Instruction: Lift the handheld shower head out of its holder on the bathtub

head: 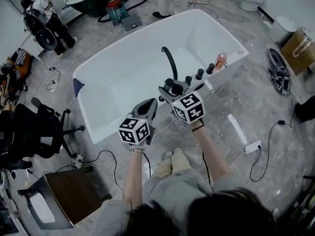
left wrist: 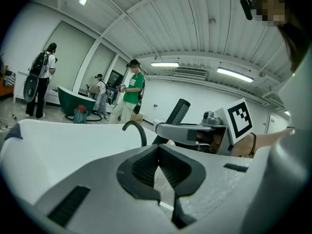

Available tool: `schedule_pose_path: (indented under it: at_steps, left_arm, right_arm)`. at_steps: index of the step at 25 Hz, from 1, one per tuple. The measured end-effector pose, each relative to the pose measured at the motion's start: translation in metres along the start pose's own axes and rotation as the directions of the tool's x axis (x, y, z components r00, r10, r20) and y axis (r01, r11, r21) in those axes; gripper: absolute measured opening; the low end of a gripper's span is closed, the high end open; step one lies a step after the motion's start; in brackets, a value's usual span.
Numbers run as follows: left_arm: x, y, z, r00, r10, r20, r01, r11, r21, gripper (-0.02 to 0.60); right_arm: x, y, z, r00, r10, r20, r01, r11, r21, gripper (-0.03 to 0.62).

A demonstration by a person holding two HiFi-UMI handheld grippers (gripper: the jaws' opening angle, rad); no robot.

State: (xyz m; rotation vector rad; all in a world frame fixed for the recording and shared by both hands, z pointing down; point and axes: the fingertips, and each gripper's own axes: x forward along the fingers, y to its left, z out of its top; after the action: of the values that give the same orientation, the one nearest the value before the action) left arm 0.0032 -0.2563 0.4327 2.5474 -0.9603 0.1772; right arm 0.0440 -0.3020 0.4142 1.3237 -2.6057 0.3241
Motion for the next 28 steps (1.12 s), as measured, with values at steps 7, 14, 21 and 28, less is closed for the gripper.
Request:
schedule_pose_path:
  at_steps: [7, 14, 21, 28]
  left_arm:
    - [-0.014, -0.023, 0.023, 0.999, -0.025, 0.038, 0.023, 0.998, 0.06, 0.005]
    - [-0.034, -0.043, 0.043, 0.995, -0.046, 0.084, 0.036, 0.993, 0.116, 0.005]
    - [-0.043, -0.054, 0.052, 0.992, -0.062, 0.112, 0.048, 0.991, 0.123, 0.005]
    - [-0.048, -0.068, 0.065, 0.989, -0.095, 0.115, 0.072, 0.979, 0.191, 0.005]
  right_arm:
    - [-0.02, 0.014, 0.025, 0.999, 0.03, 0.033, -0.029, 0.999, -0.036, 0.133]
    - [-0.043, 0.027, 0.04, 0.997, 0.045, 0.069, -0.042, 0.998, -0.039, 0.134]
    - [-0.058, 0.034, 0.046, 0.993, 0.071, 0.09, -0.068, 0.997, -0.032, 0.135]
    - [-0.073, 0.038, 0.059, 0.99, 0.065, 0.128, -0.06, 0.997, -0.044, 0.135]
